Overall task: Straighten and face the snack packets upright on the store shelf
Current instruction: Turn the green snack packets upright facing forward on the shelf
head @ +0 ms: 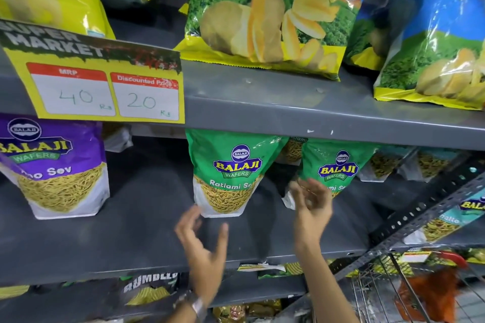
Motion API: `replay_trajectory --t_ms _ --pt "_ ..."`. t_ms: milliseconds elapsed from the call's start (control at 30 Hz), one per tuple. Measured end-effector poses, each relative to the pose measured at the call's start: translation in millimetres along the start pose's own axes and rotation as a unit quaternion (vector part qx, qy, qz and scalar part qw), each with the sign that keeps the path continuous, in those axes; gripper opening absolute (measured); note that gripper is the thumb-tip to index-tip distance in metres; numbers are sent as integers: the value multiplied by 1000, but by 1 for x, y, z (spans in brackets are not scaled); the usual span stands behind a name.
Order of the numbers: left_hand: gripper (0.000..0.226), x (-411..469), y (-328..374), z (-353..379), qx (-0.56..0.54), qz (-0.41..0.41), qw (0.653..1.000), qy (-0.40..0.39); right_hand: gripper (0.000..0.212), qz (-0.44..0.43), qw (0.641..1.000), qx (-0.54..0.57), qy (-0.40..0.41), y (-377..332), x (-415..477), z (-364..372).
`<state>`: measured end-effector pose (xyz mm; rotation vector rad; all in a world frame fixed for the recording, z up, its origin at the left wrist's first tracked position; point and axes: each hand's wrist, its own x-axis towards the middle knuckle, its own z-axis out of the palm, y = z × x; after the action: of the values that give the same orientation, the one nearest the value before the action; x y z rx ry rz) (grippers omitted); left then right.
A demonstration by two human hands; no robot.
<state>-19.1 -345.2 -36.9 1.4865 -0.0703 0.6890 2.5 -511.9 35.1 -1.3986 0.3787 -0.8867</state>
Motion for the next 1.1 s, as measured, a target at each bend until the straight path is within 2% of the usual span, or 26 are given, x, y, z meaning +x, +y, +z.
replay_trajectory --t_ms 100,167,233,300,367,433,533,700,767,833,900,1100 --pt "40 -27 10 27 -11 -45 982 -184 33 -55 987 -10 153 2 32 -35" --pt "39 -22 15 56 -23 -101 951 -292 29 -47 977 -15 206 2 63 -54" --pt "46 -5 17 89 -33 -179 918 -351 20 13 987 -35 153 13 91 -73" --pt "58 16 19 122 -7 -231 894 -383 30 107 992 -47 44 29 115 -90" --pt "64 35 19 148 29 -245 873 -420 37 164 984 -61 -27 40 129 -99" --pt "67 46 17 166 50 -252 853 -455 35 183 977 -78 -72 45 130 -100" --pt "74 47 17 179 28 -280 829 -484 31 171 980 -61 -79 44 123 -98" --pt "60 41 18 174 25 -281 845 -455 33 176 978 -82 -73 29 116 -102" --pt "49 36 22 167 13 -266 852 -450 38 170 978 -92 -77 26 112 -109" --pt "25 27 25 161 0 -262 857 -444 37 161 979 -99 -75 25 104 -118" --pt "13 17 29 155 -18 -264 856 -443 36 155 980 -108 -64 22 96 -125" --pt "13 -2 37 143 -30 -260 846 -465 24 154 979 -118 -59 6 72 -143"
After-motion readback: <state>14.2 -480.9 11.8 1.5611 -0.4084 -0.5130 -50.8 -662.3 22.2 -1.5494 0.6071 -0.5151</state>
